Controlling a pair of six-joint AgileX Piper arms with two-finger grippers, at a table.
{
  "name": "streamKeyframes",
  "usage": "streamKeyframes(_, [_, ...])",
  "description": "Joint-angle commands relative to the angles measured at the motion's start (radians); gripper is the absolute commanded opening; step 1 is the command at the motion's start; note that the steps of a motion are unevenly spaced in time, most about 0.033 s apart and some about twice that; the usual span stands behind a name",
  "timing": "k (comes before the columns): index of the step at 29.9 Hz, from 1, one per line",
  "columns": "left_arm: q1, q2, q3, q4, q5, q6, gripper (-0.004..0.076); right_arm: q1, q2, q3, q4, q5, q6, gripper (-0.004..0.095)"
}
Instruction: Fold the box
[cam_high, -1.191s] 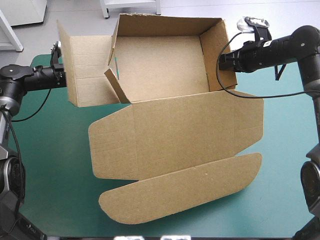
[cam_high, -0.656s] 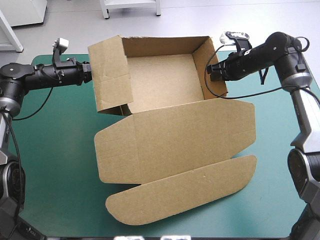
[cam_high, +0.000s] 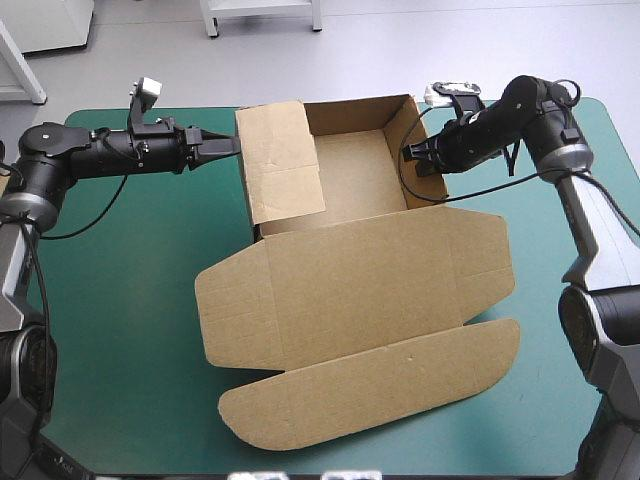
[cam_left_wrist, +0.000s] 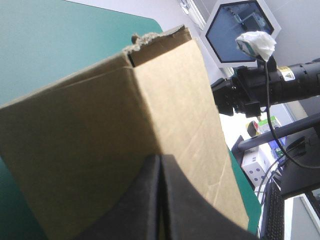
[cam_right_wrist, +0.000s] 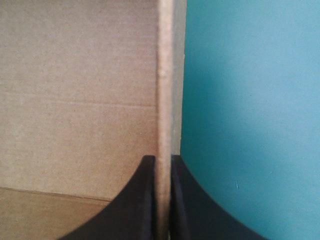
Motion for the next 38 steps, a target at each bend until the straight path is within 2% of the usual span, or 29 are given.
streamKeyframes(1, [-0.007,-0.059,-0.036,-0.065,0.080,-0.035,0.0029,0.001,-0.048,-0.027,0.034,-0.029,0.013,-0.0011])
streamKeyframes(3, [-0.009,-0.067,-0.036,-0.042,0.080,-0.057,0.0108,0.001,-0.047,-0.027,0.023,-0.029,0.016,-0.0011])
streamKeyframes(9, [-0.035,-0.071,-0.036,0.048,0.080,-0.124,0.0424,0.005,-0.047,-0.027,0.018,-0.029,0.016,-0.0011])
streamKeyframes(11, [-0.058,-0.071,-0.036,0.089,0.071,-0.153,0.0480,0.012,-0.047,-0.027,0.016,-0.031,0.016,-0.0011])
streamKeyframes(20, [-0.117,-0.071,-0.036,0.170,0.065,-0.202,0.0480,0.051,-0.047,-0.027,-0.039,-0.036,0.037,-0.0011])
streamKeyframes(30, [-0.124,-0.073,-0.037,0.158,0.054,-0.198,0.0480,0.051,-0.047,-0.027,-0.034,-0.047,0.042,-0.0011])
streamKeyframes(31, [-0.124,-0.073,-0.040,0.152,0.054,-0.179,0.0474,0.051,-0.047,-0.027,-0.034,-0.049,0.042,-0.0011])
streamKeyframes(33, [-0.124,-0.082,-0.060,0.131,0.041,-0.121,0.0405,0.051,-0.047,-0.027,-0.038,-0.051,0.042,-0.0011])
streamKeyframes(34, [-0.124,-0.084,-0.080,0.124,0.037,-0.085,0.0341,0.051,-0.047,-0.027,-0.040,-0.051,0.042,-0.0011])
streamKeyframes(38, [-0.124,-0.094,-0.218,0.114,0.037,-0.023,-0.0013,0.051,-0.047,-0.027,-0.103,-0.051,0.055,-0.0011])
